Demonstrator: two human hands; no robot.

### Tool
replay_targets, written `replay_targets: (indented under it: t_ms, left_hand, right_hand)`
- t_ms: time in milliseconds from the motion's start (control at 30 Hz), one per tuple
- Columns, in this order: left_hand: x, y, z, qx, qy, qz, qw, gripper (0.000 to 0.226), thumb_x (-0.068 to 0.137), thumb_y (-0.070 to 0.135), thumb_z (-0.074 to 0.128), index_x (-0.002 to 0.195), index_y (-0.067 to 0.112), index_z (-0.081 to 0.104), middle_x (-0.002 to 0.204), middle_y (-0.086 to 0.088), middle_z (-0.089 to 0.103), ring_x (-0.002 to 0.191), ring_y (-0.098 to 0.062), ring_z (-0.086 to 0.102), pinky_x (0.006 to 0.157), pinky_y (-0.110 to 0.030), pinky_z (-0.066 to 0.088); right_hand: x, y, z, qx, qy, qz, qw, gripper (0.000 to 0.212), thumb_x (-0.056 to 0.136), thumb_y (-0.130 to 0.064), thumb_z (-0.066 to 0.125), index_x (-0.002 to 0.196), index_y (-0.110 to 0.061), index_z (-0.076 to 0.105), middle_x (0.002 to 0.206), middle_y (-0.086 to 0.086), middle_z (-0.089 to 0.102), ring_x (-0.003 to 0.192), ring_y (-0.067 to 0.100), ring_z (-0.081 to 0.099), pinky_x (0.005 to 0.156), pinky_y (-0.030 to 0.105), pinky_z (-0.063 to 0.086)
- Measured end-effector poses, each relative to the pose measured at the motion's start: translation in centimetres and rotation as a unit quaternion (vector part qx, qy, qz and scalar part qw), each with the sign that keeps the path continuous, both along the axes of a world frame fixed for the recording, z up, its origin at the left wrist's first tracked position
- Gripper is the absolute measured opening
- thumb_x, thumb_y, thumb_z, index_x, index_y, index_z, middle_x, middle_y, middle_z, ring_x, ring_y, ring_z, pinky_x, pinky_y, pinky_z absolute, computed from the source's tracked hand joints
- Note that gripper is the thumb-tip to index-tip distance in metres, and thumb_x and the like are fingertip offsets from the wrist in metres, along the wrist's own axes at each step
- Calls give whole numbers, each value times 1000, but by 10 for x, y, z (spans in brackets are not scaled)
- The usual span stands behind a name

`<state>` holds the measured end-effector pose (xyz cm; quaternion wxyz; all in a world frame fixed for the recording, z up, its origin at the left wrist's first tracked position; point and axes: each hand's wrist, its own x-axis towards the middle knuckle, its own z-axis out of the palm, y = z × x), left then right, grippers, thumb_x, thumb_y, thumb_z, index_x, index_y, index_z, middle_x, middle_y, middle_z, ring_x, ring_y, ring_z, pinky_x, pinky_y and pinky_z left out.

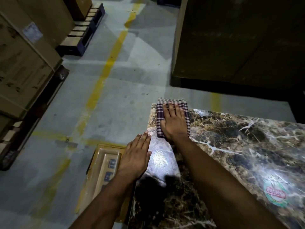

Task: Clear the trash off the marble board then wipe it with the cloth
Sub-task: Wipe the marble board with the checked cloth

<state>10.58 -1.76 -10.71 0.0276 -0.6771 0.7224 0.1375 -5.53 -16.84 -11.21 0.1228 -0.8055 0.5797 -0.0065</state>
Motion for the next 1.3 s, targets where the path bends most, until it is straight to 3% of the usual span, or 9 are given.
replay_targets:
  t_ms: [200, 400, 533, 633, 733, 833, 1033, 1200, 1300]
  left_hand:
    - [-1, 9, 3, -1, -13, 2, 1000, 62, 102, 37, 39, 159, 18, 26, 167, 0, 24, 152, -24, 23, 116, -42, 33]
    - [0, 25, 4, 15, -5, 6, 1000, 63, 100, 39, 24, 160, 20, 24, 167, 2, 22, 153, -25, 21, 118, -42, 29]
    - [-3, 37, 4, 31, -1, 13, 999, 59, 106, 36, 32, 161, 20, 17, 169, 4, 12, 155, -23, 6, 124, -41, 17]
    - [0, 51, 2, 29, 1, 13, 999, 62, 104, 40, 24, 162, 20, 15, 170, 3, 11, 155, -25, 10, 122, -43, 21]
    - [3, 61, 1, 31, 11, 4, 999, 65, 101, 41, 18, 162, 21, 11, 170, 2, 10, 154, -26, 11, 122, -45, 24]
    - [5, 66, 1, 31, 2, -6, 999, 63, 104, 37, 28, 162, 19, 11, 169, 0, 12, 154, -27, 14, 122, -45, 24]
    - [3, 81, 3, 32, 4, -4, 999, 61, 105, 34, 32, 162, 18, 14, 169, 1, 12, 154, -25, 13, 123, -43, 19]
    - [5, 103, 3, 44, 10, -16, 999, 62, 106, 35, 28, 162, 19, 6, 170, 1, 8, 155, -25, 9, 123, -45, 19]
    - [5, 111, 6, 45, -8, -20, 999, 60, 106, 34, 28, 161, 17, 13, 169, 0, 11, 154, -25, 10, 122, -45, 21]
  right_hand:
    - [12, 40, 1, 5, -15, 51, 999, 73, 94, -47, 23, 163, -25, 14, 171, 5, 10, 158, 27, -2, 128, 45, 0]
    - [16, 40, -4, 4, -6, -41, 999, 75, 93, -47, 22, 163, -24, 12, 171, 8, 10, 158, 31, -1, 127, 49, 3]
    - [43, 50, 0, -1, -19, 12, 1000, 77, 89, -49, 15, 163, -27, 17, 171, 7, 14, 158, 30, 3, 127, 48, 4]
    - [19, 79, -1, -2, -22, 37, 999, 78, 88, -51, 12, 163, -29, 15, 172, 4, 8, 158, 26, -2, 128, 45, 0]
    - [2, 86, -2, 0, -23, -10, 1000, 78, 89, -52, 9, 163, -31, 7, 172, 4, 4, 158, 26, -5, 128, 46, -1]
    - [20, 81, -4, 10, -16, -49, 999, 75, 90, -49, 16, 163, -34, 6, 172, 6, 6, 158, 30, -3, 127, 50, 3]
    - [13, 131, -6, 1, -24, 24, 999, 68, 95, -46, 22, 162, -38, 13, 172, 2, 6, 158, 26, -1, 128, 48, 2]
    - [7, 137, -5, 7, -16, -45, 999, 69, 95, -47, 24, 162, -40, 8, 171, 4, 10, 158, 29, 0, 127, 48, 2]
    - [33, 137, -3, 3, -17, -39, 999, 69, 96, -45, 32, 162, -37, 13, 171, 6, 14, 158, 31, 3, 127, 49, 2]
